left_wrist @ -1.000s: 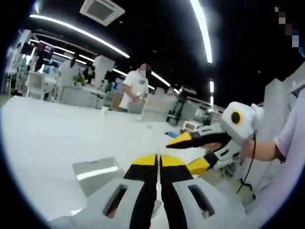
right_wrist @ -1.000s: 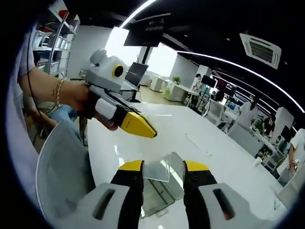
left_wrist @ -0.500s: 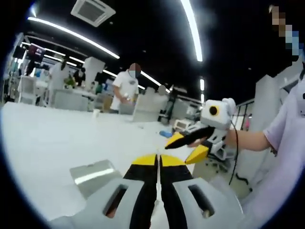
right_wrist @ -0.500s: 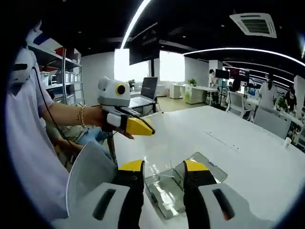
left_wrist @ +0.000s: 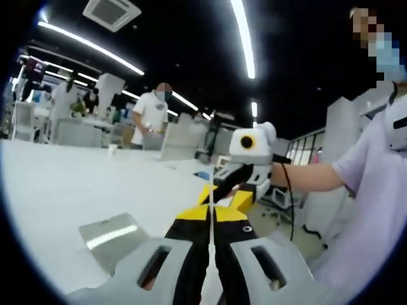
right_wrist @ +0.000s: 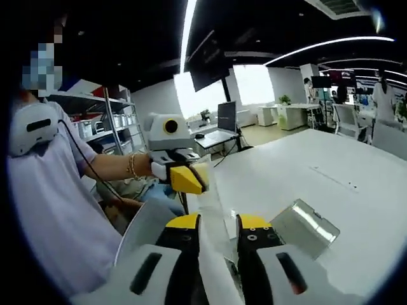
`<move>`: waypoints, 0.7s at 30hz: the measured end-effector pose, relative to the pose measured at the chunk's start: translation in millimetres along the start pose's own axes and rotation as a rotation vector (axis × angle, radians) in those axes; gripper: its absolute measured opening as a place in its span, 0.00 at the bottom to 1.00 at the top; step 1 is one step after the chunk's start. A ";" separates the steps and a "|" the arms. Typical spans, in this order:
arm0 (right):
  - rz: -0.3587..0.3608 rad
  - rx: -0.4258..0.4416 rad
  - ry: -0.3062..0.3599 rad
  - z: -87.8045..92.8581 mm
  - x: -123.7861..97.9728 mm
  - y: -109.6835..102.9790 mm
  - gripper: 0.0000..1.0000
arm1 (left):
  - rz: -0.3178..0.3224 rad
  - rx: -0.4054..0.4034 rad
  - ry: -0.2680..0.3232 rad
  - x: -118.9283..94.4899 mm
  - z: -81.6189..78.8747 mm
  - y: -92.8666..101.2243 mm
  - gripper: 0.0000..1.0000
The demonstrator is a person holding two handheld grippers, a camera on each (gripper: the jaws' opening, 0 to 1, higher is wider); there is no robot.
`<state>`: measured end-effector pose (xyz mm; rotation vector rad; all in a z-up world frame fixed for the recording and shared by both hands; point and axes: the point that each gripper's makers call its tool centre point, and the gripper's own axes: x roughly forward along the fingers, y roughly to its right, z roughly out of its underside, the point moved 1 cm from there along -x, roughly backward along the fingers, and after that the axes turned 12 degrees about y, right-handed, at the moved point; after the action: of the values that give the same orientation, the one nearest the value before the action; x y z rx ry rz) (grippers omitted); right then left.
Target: Insert the divider into the dual guide fixture by aligning both edges with the guide slots and pushing it downward to the bottom, including one-sided entry, uneven engagement, binding, and posture correction.
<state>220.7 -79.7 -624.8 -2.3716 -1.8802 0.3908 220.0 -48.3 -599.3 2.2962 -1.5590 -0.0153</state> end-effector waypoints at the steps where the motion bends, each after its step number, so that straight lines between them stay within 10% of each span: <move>1: -0.010 0.018 0.014 -1.6 1.7 -2.5 0.15 | 0.004 -0.001 0.000 0.6 -0.3 0.6 0.00; 21: -0.080 0.127 -0.009 4.1 5.1 -18.2 0.04 | 0.060 -0.025 0.004 -1.8 0.9 2.1 0.00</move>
<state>203.5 -70.8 -625.3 -2.2096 -1.8868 0.4992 217.2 -47.7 -599.8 2.2283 -1.6155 -0.0153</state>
